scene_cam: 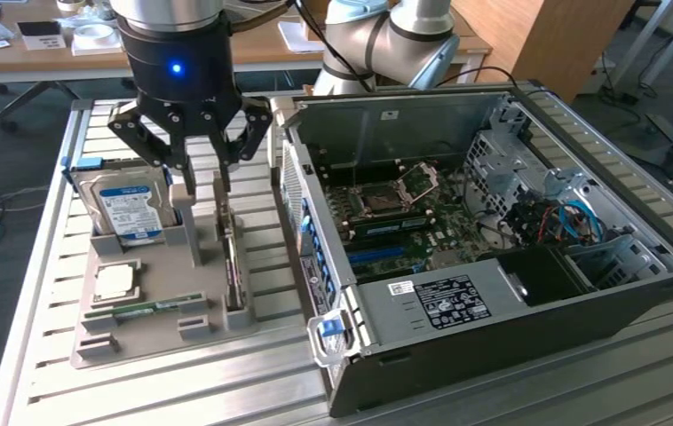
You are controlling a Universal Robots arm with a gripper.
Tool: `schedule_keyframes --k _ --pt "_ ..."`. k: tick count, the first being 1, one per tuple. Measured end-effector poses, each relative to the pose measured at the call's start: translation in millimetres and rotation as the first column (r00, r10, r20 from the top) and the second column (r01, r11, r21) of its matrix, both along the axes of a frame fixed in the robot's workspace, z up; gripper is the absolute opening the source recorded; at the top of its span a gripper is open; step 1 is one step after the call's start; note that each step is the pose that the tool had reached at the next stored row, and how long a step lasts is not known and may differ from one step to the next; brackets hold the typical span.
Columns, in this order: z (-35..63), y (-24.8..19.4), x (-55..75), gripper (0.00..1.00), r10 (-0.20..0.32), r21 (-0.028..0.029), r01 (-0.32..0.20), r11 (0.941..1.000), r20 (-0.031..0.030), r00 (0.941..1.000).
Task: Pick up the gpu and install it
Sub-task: 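Pick up the gpu and move the gpu toward the slot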
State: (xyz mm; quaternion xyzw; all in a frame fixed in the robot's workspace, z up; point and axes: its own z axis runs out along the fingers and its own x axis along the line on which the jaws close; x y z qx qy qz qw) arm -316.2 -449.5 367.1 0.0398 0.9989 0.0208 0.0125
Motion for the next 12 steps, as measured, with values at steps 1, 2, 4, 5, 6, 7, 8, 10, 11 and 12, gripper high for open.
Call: schedule_keyframes --k 1,2,4,5,6,7,8,10,11,12 --pt "0.0 0.0 0.0 0.41 0.000 0.0000 0.000 1.0000 0.0000 1.0000" --pt "0.0 0.0 0.0 0.41 0.000 0.0000 0.000 1.0000 0.0000 1.0000" --pt "-0.1 0.0 0.0 0.41 0.000 0.0001 0.000 1.0000 0.0001 1.0000" --pt "-0.7 0.0 0.0 0.41 0.000 0.0003 0.000 1.0000 0.0003 1.0000" --pt "-1.8 0.0 0.0 0.41 0.000 0.0004 0.000 1.0000 0.0004 1.0000" --pt "-3.0 0.0 0.0 0.41 0.000 0.0002 0.000 1.0000 0.0002 1.0000" --pt "-4.3 0.0 0.0 0.41 0.000 0.0002 0.000 1.0000 0.0002 1.0000" --pt "-7.1 0.0 0.0 0.41 0.000 0.0001 0.000 1.0000 0.0002 1.0000" --pt "-8.1 0.0 0.0 0.41 0.000 0.0001 0.000 1.0000 0.0001 1.0000" --pt "-9.1 0.0 0.0 0.41 0.000 0.0001 0.000 1.0000 0.0001 1.0000"
